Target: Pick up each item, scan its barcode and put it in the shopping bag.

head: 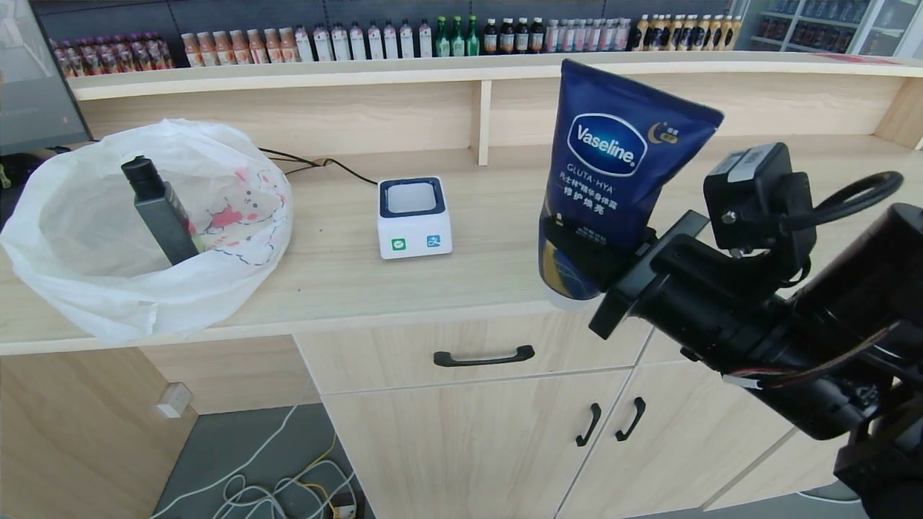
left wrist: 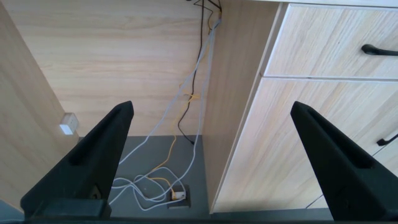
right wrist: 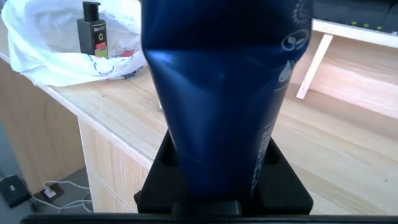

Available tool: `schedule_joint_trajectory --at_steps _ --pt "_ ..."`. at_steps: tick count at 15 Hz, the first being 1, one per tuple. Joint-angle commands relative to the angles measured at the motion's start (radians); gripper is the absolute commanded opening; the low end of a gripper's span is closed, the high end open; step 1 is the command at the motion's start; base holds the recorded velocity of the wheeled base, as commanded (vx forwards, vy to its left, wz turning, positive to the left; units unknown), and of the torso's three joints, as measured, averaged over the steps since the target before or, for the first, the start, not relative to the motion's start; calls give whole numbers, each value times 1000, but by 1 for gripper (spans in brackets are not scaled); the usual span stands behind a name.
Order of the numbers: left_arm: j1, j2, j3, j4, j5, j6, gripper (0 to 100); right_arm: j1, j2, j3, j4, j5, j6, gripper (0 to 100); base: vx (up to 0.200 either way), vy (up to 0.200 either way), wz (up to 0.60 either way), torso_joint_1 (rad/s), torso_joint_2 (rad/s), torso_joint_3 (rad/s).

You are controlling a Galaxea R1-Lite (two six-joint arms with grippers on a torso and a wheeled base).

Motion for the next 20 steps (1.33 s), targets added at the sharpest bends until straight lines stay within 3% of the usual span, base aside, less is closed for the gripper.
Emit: schedule_joint_trajectory --at_steps 1,4,7,10,17,20 --pt "-1 0 0 0 0 0 100 29 9 103 -88 -1 -63 0 0 0 0 0 0 0" --pt "0 0 0 0 0 -1 100 104 53 229 -229 -28 -120 0 0 0 0 0 0 0" --pt "0 0 0 0 0 -1 100 221 96 235 -266 -130 -157 0 0 0 0 0 0 0" --pt "0 0 0 0 0 -1 100 348 116 220 -266 -157 -355 0 0 0 0 0 0 0" --pt "0 0 0 0 0 -1 100 440 106 206 -266 -157 -577 0 0 0 0 0 0 0" --pt "0 0 0 0 0 -1 100 486 113 298 -266 -154 -703 0 0 0 0 0 0 0"
